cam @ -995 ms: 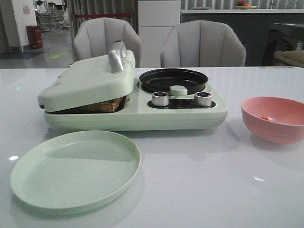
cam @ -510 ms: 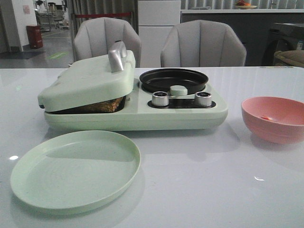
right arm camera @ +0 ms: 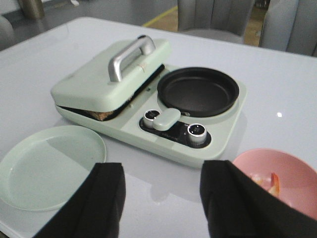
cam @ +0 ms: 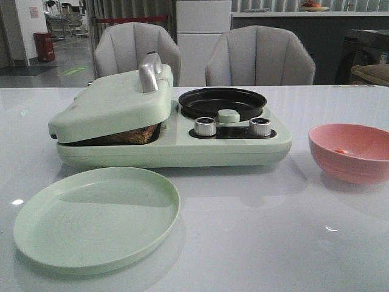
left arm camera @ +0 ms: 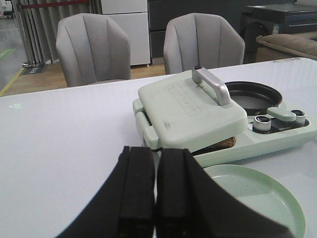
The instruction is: Make breakfast with bread and shrimp
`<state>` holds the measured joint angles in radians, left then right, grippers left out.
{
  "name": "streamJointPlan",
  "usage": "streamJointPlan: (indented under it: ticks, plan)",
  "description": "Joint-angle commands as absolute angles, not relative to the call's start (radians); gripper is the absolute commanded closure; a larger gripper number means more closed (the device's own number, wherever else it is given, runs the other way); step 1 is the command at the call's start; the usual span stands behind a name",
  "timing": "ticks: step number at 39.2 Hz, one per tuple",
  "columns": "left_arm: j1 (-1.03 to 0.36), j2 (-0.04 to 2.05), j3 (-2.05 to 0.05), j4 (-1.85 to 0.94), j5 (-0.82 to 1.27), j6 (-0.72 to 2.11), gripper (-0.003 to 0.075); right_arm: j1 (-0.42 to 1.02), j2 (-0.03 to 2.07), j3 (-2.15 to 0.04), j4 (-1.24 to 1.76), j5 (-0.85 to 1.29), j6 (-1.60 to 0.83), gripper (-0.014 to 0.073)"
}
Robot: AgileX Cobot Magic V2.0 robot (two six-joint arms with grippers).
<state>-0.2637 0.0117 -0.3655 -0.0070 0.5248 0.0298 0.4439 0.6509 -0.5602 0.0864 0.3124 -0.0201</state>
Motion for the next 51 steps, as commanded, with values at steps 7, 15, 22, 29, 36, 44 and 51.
streamJointPlan:
  ticks: [7, 15, 22, 29, 36, 44, 51]
  plan:
    - [-0.269, 0.023, -0.388, -0.017, 0.439, 0.019, 0.0608, 0.279, 0.929, -0.757, 0.112, 0.378, 0.0, 0.0136]
    - [-0.269, 0.023, -0.388, -0.017, 0.439, 0.019, 0.0608, 0.116, 1.065, -0.804, 0.162, 0.377, 0.0, 0.0136]
    - [-0.269, 0.022, -0.388, -0.017, 0.439, 0.019, 0.0608, 0.0, 1.181, -0.852, 0.163, 0.394, 0.0, 0.0136]
    - [-0.269, 0.022, -0.388, -0.017, 0.439, 0.019, 0.0608, -0.094, 1.334, -0.931, 0.163, 0.422, 0.0, 0.0136]
    - [-0.269, 0.022, -0.388, -0.017, 0.439, 0.019, 0.0608, -0.126, 1.487, -1.015, 0.163, 0.47, -0.008, 0.0136]
    - [-0.269, 0.022, -0.388, -0.017, 0.439, 0.019, 0.0608, -0.125, 1.629, -1.074, 0.164, 0.466, -0.008, 0.0136]
    - [-0.269, 0.022, -0.388, -0.017, 0.439, 0.019, 0.0608, -0.125, 1.739, -1.117, 0.176, 0.468, -0.008, 0.0142]
